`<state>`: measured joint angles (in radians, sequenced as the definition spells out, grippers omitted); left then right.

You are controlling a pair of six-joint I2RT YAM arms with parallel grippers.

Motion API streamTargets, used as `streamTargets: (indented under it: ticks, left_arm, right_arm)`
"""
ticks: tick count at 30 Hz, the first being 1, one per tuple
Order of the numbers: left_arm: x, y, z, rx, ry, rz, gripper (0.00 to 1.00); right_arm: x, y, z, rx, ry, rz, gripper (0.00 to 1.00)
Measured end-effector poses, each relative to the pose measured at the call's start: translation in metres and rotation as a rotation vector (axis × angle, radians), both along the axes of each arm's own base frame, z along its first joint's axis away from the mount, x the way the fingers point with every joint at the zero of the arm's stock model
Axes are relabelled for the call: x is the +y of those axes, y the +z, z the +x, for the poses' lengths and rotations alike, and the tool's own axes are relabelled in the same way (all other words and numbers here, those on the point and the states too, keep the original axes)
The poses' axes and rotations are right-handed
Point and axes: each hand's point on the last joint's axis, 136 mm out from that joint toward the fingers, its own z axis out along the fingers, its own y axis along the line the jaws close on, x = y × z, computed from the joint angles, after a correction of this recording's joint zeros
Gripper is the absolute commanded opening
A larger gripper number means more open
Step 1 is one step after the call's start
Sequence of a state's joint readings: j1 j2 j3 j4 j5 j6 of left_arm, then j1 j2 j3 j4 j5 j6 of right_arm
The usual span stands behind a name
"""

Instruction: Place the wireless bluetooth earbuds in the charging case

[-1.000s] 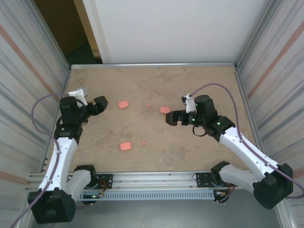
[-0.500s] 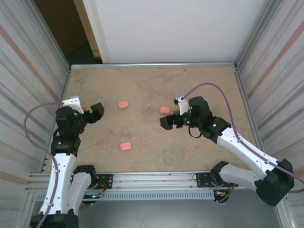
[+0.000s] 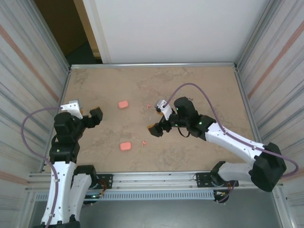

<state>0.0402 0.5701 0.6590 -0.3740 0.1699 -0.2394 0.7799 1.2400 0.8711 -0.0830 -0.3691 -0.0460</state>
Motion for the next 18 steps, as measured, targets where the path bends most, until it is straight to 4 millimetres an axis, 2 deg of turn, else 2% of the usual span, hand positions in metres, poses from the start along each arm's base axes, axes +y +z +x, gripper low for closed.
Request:
streamTargets:
  ticks: [7, 18]
  left_arm:
    - [0.003, 0.001, -0.001, -0.009, 0.009, 0.02, 0.93]
    - [0.006, -0.004, 0.0, -0.004, 0.015, 0.053, 0.95]
  right_arm:
    - [0.028, -0.011, 0.001, -0.035, 0.103, -0.042, 0.99]
    - [0.064, -0.053, -0.011, -0.049, 0.257, -0.127, 0.99]
